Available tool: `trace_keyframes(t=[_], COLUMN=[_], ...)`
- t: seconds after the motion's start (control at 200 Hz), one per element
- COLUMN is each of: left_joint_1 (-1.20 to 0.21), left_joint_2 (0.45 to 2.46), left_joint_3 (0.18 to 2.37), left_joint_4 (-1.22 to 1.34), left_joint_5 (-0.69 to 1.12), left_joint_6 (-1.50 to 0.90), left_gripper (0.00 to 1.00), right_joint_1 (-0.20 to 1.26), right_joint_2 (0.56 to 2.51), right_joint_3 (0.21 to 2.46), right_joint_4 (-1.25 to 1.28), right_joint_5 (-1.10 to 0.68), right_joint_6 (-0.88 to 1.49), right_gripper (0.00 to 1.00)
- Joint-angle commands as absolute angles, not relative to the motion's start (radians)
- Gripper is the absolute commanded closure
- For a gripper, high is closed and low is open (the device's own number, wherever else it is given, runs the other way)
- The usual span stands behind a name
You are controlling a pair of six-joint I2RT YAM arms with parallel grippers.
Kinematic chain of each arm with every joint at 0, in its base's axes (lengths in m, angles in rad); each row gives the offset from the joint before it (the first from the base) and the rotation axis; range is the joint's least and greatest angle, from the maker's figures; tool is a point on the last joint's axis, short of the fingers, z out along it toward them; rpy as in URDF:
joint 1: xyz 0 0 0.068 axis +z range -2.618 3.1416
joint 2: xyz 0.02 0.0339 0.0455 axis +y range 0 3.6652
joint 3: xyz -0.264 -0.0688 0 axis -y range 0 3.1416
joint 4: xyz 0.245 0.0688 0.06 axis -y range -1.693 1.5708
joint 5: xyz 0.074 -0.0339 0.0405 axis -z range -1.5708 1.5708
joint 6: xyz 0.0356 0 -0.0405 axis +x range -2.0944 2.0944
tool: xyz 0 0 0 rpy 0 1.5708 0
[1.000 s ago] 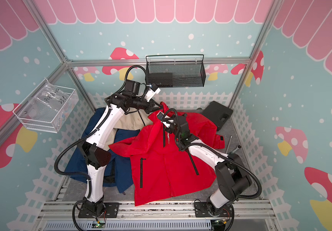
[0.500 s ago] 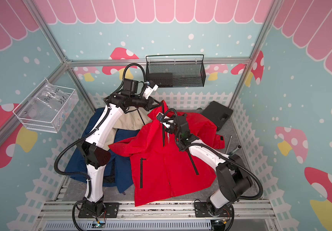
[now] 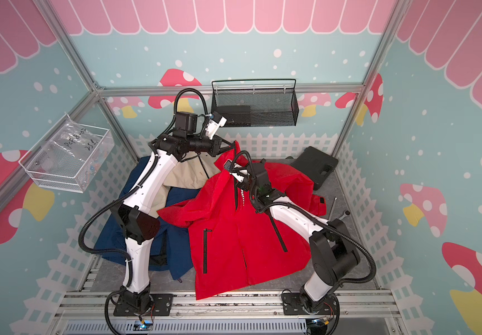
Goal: Unzip the jacket
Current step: Unzip the zipper on the jacket.
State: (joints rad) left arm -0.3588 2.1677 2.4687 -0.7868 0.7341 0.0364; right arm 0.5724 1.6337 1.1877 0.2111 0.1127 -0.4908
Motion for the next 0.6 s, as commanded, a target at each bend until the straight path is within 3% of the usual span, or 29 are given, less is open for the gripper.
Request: trace_keyframes(t=[0.0, 0.59], left_joint_1=[-0.343, -0.298], left_joint_2=[2.104, 2.17], left_joint_3=[2.463, 2.549], left_joint_4=[-0.578, -0.45], left_joint_5=[0.768, 0.7], left_joint_6=[0.025, -0.099], left_gripper=[1.0, 1.0], right_joint_1=[0.594, 0.606], right_joint_2=[1.665, 1.624], right_joint_3=[1.199, 1.082], right_joint_4=[0.029, -0.04], right_joint_5=[0.03, 0.054], right_joint_6=[-0.459, -0.527], right_gripper=[1.0, 1.0])
